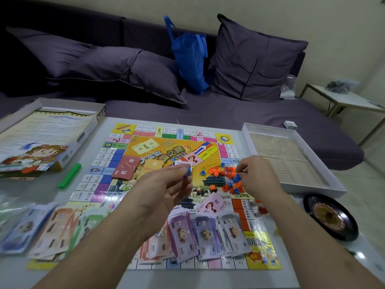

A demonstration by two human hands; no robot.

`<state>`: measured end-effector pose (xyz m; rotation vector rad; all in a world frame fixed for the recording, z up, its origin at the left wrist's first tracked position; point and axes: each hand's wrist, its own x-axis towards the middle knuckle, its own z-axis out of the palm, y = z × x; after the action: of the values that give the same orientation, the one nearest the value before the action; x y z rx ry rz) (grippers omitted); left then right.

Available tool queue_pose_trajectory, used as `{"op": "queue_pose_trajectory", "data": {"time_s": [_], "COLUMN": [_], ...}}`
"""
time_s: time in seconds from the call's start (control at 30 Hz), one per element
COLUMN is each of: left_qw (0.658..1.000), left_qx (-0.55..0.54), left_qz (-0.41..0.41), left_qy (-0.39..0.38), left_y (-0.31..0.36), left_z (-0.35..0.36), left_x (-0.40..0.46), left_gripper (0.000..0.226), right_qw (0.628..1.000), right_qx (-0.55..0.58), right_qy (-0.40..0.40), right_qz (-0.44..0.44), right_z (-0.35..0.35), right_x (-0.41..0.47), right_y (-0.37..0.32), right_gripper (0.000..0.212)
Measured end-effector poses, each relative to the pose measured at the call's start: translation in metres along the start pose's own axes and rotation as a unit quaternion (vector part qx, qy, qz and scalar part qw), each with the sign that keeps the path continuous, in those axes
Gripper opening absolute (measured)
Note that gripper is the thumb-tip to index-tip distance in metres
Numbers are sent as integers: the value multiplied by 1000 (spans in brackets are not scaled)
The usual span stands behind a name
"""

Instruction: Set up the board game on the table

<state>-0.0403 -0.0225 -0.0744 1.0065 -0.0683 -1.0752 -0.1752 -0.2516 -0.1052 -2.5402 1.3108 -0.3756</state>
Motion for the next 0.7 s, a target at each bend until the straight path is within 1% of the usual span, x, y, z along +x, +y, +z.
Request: {"op": "queue_pose_trajectory", "data": {"time_s": [0.2, 0.33, 0.4, 0.47, 0.53, 0.57, 0.63, 0.7], "left_qw": [1000, 1000, 1000, 1000, 1000, 1000, 1000, 999], "left_qx": [-4, -3, -6, -4, 6, 10, 17, 18], "left_qz": [-6, -3, -1, -1, 1, 3, 7, 12], "left_qy": [1, -2, -5, -10, -14, -16, -21, -26], "left_y": [0, 2, 3, 4, 5, 5, 5, 4], "left_z": [0, -1, -2, -3, -4, -3, -2, -1], "left_x": [-1, -2, -2, -3, -3, -4, -5, -6], "left_gripper": [14, 14, 14, 14, 16, 18, 24, 35], "right_qw": [998, 998, 998, 999, 991, 980, 939, 895], "right_qx": [-53, -67, -60, 2, 121, 192, 339, 437], "right_qy": [-15, -4, 16, 44, 47, 35, -7, -42], "right_qz": [-20, -16, -17, -22, -30, -37, -54, -78], "right_z": [13, 12, 8, -2, -16, -23, -36, -42], "right_x": [4, 4, 3, 1, -6, -12, -29, -44], "right_y": [-3, -5, -7, -12, -22, -30, -47, -62], "right_gripper": [17, 20, 20, 17, 14, 14, 15, 18]}}
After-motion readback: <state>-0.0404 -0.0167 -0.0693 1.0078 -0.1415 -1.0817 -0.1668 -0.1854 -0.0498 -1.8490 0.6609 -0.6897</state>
